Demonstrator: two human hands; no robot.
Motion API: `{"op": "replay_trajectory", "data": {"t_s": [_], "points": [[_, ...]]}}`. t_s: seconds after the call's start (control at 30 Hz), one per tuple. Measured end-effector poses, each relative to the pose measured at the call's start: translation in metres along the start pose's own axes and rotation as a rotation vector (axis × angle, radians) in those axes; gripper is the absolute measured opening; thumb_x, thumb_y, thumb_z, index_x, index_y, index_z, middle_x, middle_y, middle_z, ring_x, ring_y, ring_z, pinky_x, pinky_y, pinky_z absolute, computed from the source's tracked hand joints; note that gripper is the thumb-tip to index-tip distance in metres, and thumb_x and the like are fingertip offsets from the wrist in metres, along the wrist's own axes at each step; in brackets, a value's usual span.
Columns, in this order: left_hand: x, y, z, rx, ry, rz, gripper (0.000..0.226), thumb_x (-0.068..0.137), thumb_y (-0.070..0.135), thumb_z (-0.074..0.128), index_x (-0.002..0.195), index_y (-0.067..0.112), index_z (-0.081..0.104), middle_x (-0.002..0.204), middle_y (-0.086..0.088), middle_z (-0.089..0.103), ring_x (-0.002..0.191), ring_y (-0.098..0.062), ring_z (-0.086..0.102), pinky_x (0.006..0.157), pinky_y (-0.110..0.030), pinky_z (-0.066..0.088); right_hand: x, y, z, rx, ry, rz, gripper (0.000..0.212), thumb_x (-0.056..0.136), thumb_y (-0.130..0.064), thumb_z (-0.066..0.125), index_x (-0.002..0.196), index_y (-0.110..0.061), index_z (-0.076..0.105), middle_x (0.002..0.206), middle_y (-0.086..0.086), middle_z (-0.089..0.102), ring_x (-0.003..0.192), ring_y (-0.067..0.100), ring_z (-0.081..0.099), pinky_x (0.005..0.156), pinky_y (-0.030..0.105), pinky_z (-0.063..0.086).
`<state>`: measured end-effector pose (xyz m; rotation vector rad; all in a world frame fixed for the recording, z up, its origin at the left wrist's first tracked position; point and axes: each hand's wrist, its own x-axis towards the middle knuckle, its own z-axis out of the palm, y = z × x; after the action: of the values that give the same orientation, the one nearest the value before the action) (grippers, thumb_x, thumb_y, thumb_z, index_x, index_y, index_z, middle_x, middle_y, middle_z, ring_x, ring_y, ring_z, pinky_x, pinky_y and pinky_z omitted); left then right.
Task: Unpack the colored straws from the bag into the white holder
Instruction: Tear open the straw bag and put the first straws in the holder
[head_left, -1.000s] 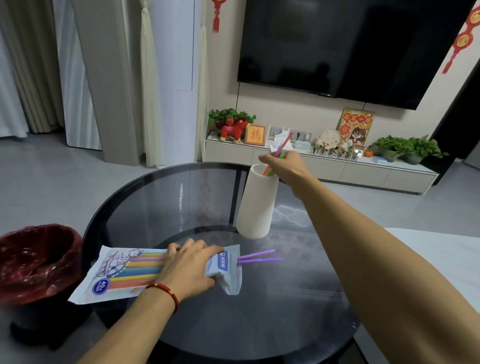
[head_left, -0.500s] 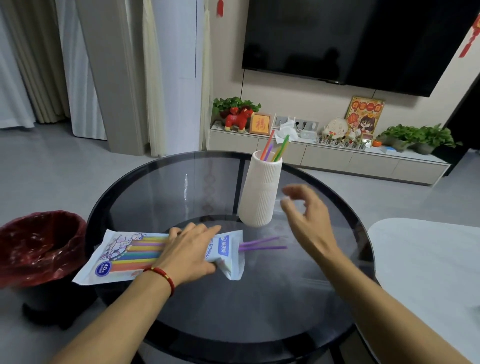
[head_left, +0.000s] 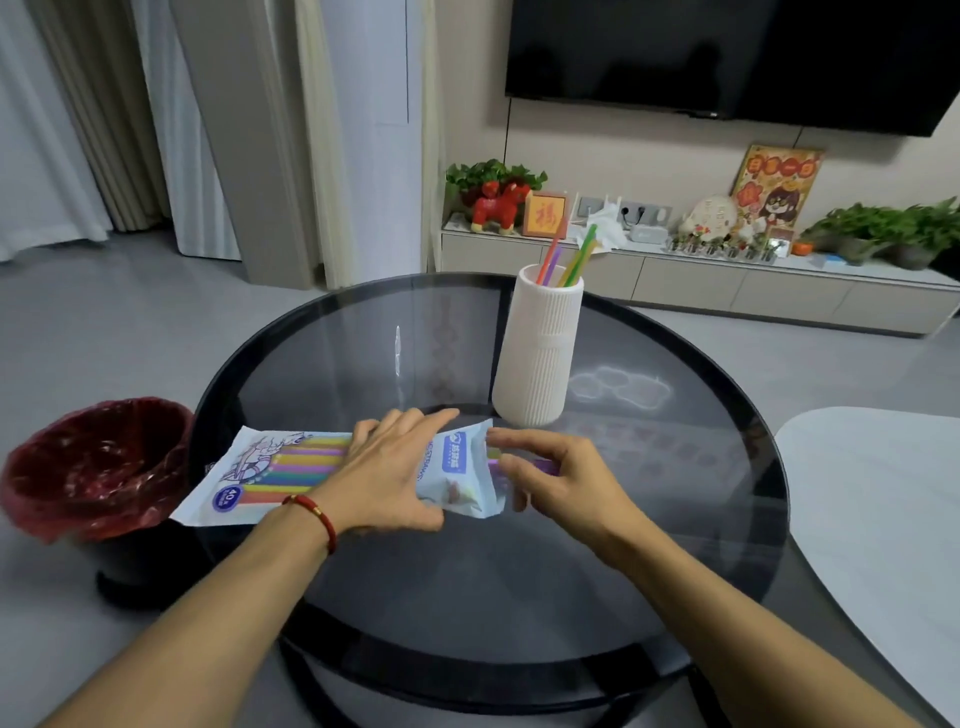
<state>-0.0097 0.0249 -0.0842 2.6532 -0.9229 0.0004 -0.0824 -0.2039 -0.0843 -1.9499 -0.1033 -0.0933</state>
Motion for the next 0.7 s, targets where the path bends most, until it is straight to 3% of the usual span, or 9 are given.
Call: {"op": "replay_trajectory", "data": {"t_s": [0.1, 0.2, 0.3, 0.37, 0.5, 0.57, 0.63, 0.7], "points": [[-0.002, 0.003, -0.002, -0.042, 0.022, 0.03, 0.106, 0.055, 0.056, 0.061, 0.151, 0.03, 0.025, 0.104, 0.012, 0.036, 0.103, -0.008, 0.036, 0.102, -0.04, 0.029, 0.001, 0.002, -0.004, -0.025, -0.096, -0.039, 0.026, 0.095, -0.024, 0.074, 0.12, -0.029, 0.077, 0.106, -0.008, 0.081, 0.055, 0.019, 0.061, 0.055, 0.031, 0.057], [-0.002, 0.007, 0.0, -0.029, 0.027, 0.061, 0.104, 0.055, 0.056, 0.061, 0.15, 0.03, 0.027, 0.104, 0.013, 0.035, 0.101, -0.007, 0.035, 0.1, -0.038, 0.03, 0.003, 0.002, 0.005, -0.033, -0.149, -0.044, 0.024, 0.097, -0.021, 0.071, 0.117, -0.029, 0.08, 0.105, -0.001, 0.082, 0.057, 0.04, 0.065, 0.054, 0.04, 0.061], [-0.002, 0.005, 0.0, -0.004, 0.024, 0.06, 0.1, 0.056, 0.055, 0.062, 0.148, 0.032, 0.03, 0.105, 0.014, 0.036, 0.102, -0.006, 0.035, 0.098, -0.037, 0.03, 0.007, 0.008, 0.004, 0.019, -0.059, -0.006, 0.018, 0.095, -0.018, 0.075, 0.11, -0.022, 0.084, 0.084, 0.004, 0.082, 0.044, 0.024, 0.053, 0.044, 0.03, 0.049], [-0.002, 0.002, 0.001, 0.005, 0.013, 0.049, 0.096, 0.057, 0.054, 0.063, 0.146, 0.035, 0.032, 0.107, 0.014, 0.039, 0.103, -0.006, 0.037, 0.096, -0.037, 0.03, 0.008, 0.012, -0.008, 0.082, -0.031, 0.051, 0.017, 0.091, -0.016, 0.079, 0.107, -0.018, 0.084, 0.083, 0.013, 0.081, 0.046, 0.019, 0.056, 0.044, 0.027, 0.048], [-0.003, -0.007, 0.002, 0.032, -0.003, 0.004, 0.087, 0.063, 0.048, 0.071, 0.142, 0.04, 0.035, 0.109, 0.013, 0.042, 0.104, -0.007, 0.039, 0.098, -0.038, 0.03, 0.002, 0.024, -0.045, 0.045, -0.023, 0.106, 0.018, 0.09, -0.018, 0.081, 0.108, -0.018, 0.084, 0.085, 0.02, 0.08, 0.054, 0.02, 0.067, 0.046, 0.03, 0.055], [-0.004, -0.009, 0.001, 0.03, -0.009, -0.009, 0.082, 0.062, 0.047, 0.069, 0.139, 0.043, 0.039, 0.107, 0.015, 0.045, 0.104, -0.008, 0.042, 0.099, -0.04, 0.031, 0.0, 0.029, -0.059, 0.029, -0.038, 0.165, 0.031, 0.089, -0.021, 0.081, 0.121, -0.017, 0.078, 0.094, 0.012, 0.083, 0.07, 0.023, 0.076, 0.06, 0.038, 0.066], [-0.004, -0.006, 0.001, 0.034, -0.01, 0.001, 0.078, 0.06, 0.049, 0.063, 0.135, 0.047, 0.043, 0.104, 0.018, 0.047, 0.102, -0.007, 0.044, 0.097, -0.039, 0.031, -0.002, 0.029, -0.065, -0.254, -0.045, 0.124, 0.05, 0.087, -0.041, 0.082, 0.134, -0.027, 0.07, 0.115, 0.001, 0.08, 0.093, 0.023, 0.077, 0.081, 0.044, 0.066], [-0.002, -0.003, 0.002, 0.054, -0.002, 0.013, 0.075, 0.059, 0.05, 0.06, 0.133, 0.047, 0.044, 0.101, 0.019, 0.047, 0.1, -0.004, 0.044, 0.094, -0.038, 0.031, -0.003, 0.022, -0.063, -0.786, -0.076, -0.07, 0.067, 0.083, -0.069, 0.07, 0.141, -0.036, 0.062, 0.131, -0.008, 0.071, 0.112, 0.018, 0.065, 0.095, 0.042, 0.056]]}}
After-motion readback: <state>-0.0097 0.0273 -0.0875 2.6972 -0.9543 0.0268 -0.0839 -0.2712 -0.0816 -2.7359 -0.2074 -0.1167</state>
